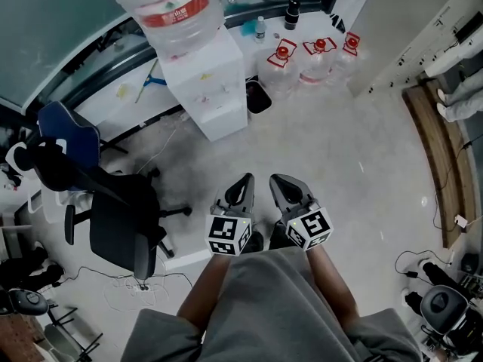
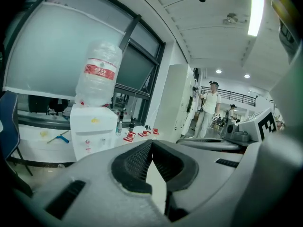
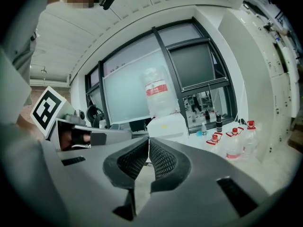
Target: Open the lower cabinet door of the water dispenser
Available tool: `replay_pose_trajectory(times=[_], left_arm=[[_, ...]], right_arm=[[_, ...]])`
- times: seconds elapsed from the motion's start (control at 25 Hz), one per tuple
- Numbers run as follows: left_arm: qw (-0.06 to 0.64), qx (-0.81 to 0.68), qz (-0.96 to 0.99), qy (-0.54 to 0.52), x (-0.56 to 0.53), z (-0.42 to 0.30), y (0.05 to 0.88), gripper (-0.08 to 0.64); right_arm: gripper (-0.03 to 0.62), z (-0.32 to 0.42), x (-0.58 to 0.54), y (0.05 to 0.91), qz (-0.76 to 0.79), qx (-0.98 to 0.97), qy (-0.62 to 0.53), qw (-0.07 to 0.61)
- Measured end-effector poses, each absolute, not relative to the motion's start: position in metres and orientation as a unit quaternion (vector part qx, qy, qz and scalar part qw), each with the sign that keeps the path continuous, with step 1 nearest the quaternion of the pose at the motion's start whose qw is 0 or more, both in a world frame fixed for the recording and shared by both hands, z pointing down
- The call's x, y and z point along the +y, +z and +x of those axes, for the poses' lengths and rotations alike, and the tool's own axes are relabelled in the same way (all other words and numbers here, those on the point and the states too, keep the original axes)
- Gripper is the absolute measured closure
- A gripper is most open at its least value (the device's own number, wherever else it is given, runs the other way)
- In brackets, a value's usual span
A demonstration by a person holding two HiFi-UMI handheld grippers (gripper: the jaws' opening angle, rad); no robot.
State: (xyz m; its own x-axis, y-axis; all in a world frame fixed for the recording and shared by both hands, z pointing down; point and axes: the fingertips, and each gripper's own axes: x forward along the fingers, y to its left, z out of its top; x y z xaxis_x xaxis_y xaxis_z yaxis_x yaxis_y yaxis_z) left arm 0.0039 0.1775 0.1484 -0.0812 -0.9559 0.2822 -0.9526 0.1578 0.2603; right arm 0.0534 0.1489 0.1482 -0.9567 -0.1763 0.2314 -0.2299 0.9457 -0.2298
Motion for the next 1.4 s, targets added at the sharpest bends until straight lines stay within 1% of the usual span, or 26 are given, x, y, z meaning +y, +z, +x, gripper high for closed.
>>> replay_pose_trajectory(times=[0.36, 0.68, 0.96, 1.4], left_arm=[[0.227, -0.747, 0.625, 0.002, 0.133, -0.031, 0.182, 0.549], [0.251, -0.771, 0.585, -0.001, 0.068, -0.07, 0.208, 0.55], [0.282, -0.792, 0.542, -0.012, 0.02, -0.105, 0.245, 0.549], [0.288, -0.797, 0.53, -0.004, -0.027, -0.145, 0.302, 0.549]], right_arm=[[0.58, 0.027, 0.086, 0.18, 0.088, -0.98, 0.125, 0.129], [0.58, -0.014, 0.018, 0.208, 0.035, -0.981, 0.122, 0.147], [0.58, -0.042, -0.04, 0.251, -0.005, -0.974, 0.139, 0.177], [0.58, -0.084, -0.094, 0.312, -0.025, -0.97, 0.153, 0.186]])
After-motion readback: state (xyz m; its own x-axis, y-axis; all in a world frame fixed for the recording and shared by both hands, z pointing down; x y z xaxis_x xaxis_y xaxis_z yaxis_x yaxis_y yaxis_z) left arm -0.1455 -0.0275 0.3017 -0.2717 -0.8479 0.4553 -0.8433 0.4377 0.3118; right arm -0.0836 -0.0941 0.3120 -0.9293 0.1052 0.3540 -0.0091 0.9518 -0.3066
